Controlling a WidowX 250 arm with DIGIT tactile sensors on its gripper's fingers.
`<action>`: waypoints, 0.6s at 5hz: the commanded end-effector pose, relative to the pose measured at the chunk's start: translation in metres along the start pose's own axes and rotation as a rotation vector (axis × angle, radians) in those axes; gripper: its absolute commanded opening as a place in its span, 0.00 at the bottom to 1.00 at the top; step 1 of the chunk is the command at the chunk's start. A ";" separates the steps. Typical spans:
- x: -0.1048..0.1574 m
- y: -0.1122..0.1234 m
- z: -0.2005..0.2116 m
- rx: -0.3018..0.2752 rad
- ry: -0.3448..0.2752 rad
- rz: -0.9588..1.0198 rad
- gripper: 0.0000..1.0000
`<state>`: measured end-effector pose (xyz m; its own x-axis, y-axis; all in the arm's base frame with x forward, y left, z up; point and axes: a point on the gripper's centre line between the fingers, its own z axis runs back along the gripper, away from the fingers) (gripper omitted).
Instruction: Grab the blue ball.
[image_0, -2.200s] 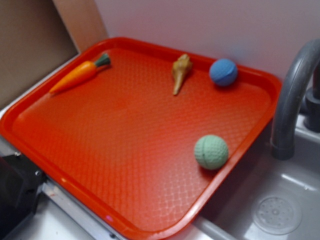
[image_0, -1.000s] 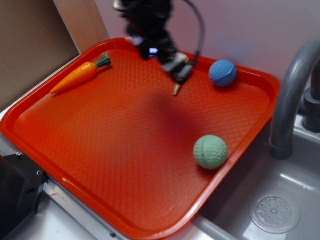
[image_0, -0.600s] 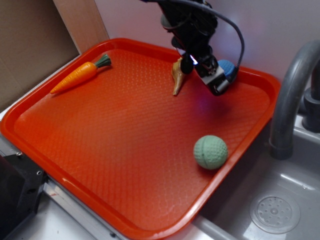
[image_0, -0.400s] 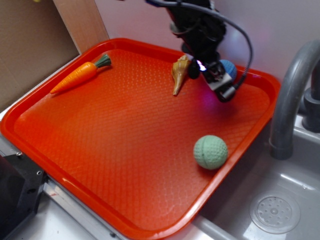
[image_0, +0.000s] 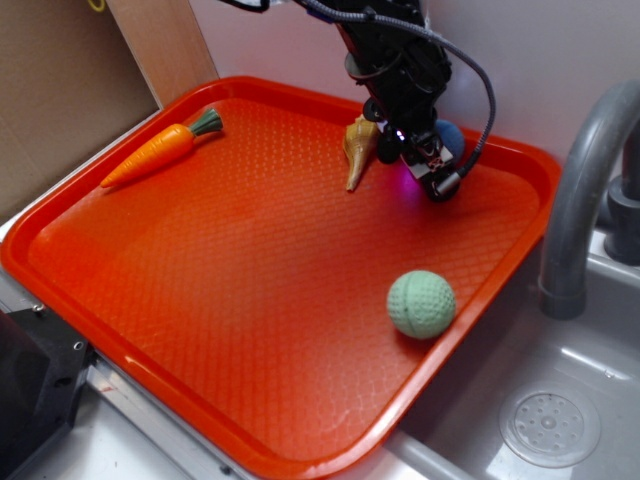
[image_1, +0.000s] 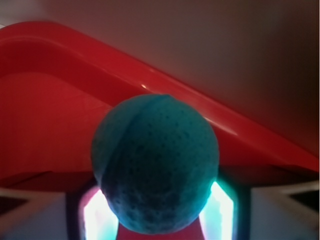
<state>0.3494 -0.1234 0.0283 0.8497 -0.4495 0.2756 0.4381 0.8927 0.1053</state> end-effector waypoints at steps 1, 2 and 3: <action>0.003 0.010 0.070 0.018 -0.104 0.076 0.00; -0.023 0.027 0.122 -0.018 -0.112 0.155 0.00; -0.059 0.050 0.174 -0.184 0.011 0.131 0.00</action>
<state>0.2548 -0.0526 0.1577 0.9190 -0.3503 0.1811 0.3737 0.9202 -0.1164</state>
